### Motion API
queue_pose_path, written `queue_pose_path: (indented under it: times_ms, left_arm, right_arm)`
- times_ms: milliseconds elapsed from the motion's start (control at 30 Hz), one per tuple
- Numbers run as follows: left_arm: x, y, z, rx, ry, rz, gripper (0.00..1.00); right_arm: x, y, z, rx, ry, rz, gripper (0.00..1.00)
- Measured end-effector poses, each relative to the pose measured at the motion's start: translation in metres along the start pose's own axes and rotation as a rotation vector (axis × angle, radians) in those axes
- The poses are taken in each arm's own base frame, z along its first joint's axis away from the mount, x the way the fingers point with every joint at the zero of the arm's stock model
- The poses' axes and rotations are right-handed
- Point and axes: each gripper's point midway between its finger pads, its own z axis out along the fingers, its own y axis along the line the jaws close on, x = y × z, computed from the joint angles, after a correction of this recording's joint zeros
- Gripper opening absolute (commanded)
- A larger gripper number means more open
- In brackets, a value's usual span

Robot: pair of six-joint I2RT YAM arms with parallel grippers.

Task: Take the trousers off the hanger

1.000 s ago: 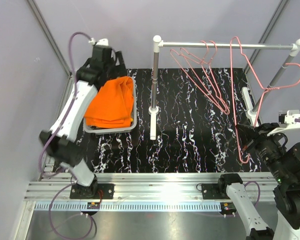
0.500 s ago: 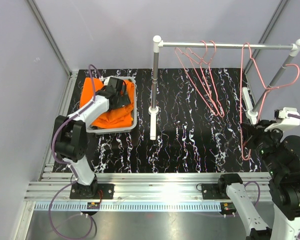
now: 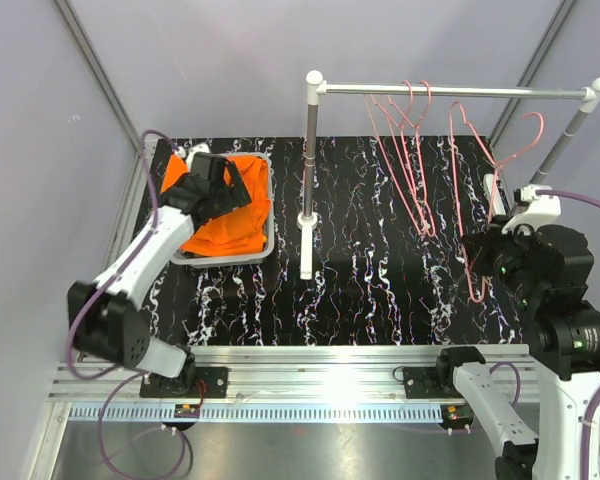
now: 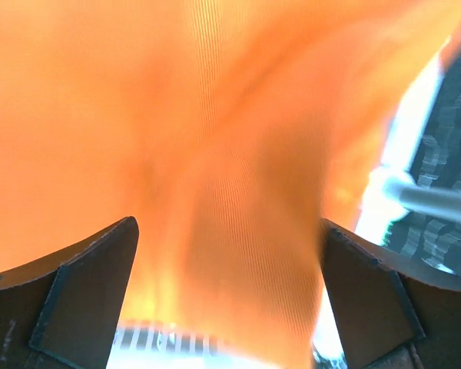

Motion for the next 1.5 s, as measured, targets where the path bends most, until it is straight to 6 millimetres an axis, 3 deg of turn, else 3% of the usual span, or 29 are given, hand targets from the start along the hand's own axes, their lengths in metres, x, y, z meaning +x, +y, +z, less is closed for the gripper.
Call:
queue_pose_path:
  times_ms: [233,367,533,733,833,967,1067,1100,1167,1233,1300,1367,1400,1433,1500]
  left_arm:
    - [-0.067,0.0,-0.139,0.178,-0.265,-0.045,0.99]
    - [-0.073,0.018,-0.199,0.235,-0.366,-0.032,0.99]
    - [-0.063,0.045,-0.243,0.249,-0.437,0.023,0.99]
    - [-0.046,0.07,-0.263,0.228,-0.466,0.114,0.99]
    - [-0.033,0.081,-0.258,0.201,-0.453,0.158,0.99]
    - [-0.015,0.095,-0.24,0.146,-0.412,0.199,0.99]
    - [-0.004,0.1,-0.228,0.119,-0.38,0.218,0.99]
    - [-0.003,0.102,-0.226,0.115,-0.374,0.222,0.99]
    - [-0.002,0.103,-0.226,0.11,-0.376,0.227,0.99]
    - [-0.003,0.104,-0.227,0.109,-0.384,0.228,0.99]
    - [-0.004,0.106,-0.229,0.104,-0.391,0.228,0.99]
    - [-0.005,0.107,-0.23,0.098,-0.398,0.226,0.99]
    - [-0.005,0.108,-0.231,0.094,-0.402,0.224,0.99]
    - [-0.005,0.109,-0.232,0.091,-0.406,0.223,0.99]
    - [-0.007,0.112,-0.235,0.085,-0.421,0.222,0.99]
  right_arm:
    - [-0.011,0.007,0.032,-0.034,0.069,-0.034,0.0]
    - [-0.017,0.004,0.06,-0.014,0.13,-0.053,0.0]
    - [-0.023,-0.002,0.096,0.021,0.196,-0.076,0.0]
    - [-0.016,-0.005,0.129,0.023,0.268,-0.09,0.0]
    - [-0.011,-0.003,0.14,0.018,0.3,-0.094,0.0]
    - [0.0,0.015,0.147,-0.025,0.335,-0.121,0.0]
    - [0.004,0.022,0.147,-0.037,0.344,-0.12,0.24]
    - [0.005,0.021,0.147,-0.031,0.342,-0.115,0.41]
    - [0.003,0.018,0.146,-0.009,0.332,-0.105,0.47]
    - [-0.002,0.016,0.141,0.011,0.311,-0.097,0.61]
    - [-0.007,0.014,0.134,0.023,0.286,-0.094,0.64]
    - [-0.013,0.013,0.123,0.029,0.254,-0.089,0.73]
    - [-0.016,0.013,0.115,0.031,0.238,-0.085,0.81]
    - [-0.019,0.013,0.109,0.03,0.222,-0.086,0.99]
    - [-0.024,0.014,0.087,0.018,0.167,-0.072,0.99]
